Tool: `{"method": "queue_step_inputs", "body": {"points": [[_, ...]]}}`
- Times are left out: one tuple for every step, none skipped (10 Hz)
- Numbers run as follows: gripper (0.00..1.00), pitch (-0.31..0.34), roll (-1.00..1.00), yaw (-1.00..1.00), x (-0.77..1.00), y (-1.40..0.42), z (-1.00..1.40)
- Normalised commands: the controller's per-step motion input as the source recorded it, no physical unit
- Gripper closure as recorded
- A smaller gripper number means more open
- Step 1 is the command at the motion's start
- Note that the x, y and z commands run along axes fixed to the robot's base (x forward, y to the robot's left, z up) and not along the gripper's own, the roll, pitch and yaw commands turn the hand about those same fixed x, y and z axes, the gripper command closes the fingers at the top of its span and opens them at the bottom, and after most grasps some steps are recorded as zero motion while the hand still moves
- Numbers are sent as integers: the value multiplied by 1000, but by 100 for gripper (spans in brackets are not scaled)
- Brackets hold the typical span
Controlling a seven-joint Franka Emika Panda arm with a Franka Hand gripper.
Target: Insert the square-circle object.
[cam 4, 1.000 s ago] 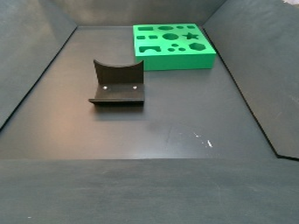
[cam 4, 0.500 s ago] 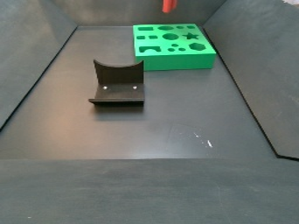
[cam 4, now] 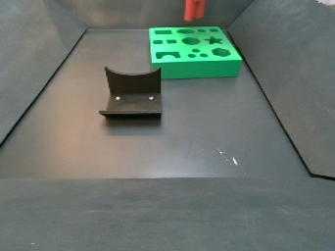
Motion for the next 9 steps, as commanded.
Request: {"method": "queue_step_inputs", "body": {"points": [[100,-29,13,-783,-474,34,-166],[100,-31,36,-760,-517,63,-131],[100,-46,0,-800,-469,69,-309],[100,-40,0,-877,-371,49,-323],[100,0,17,-1000,-123,0,-254],[100,0,79,-1000,-3,-9,-223],[100,1,110,-994,-3,-51,-206],[100,10,119,-817,40,-106,-149],[100,0,129,-477,0,-54,-183]]}}
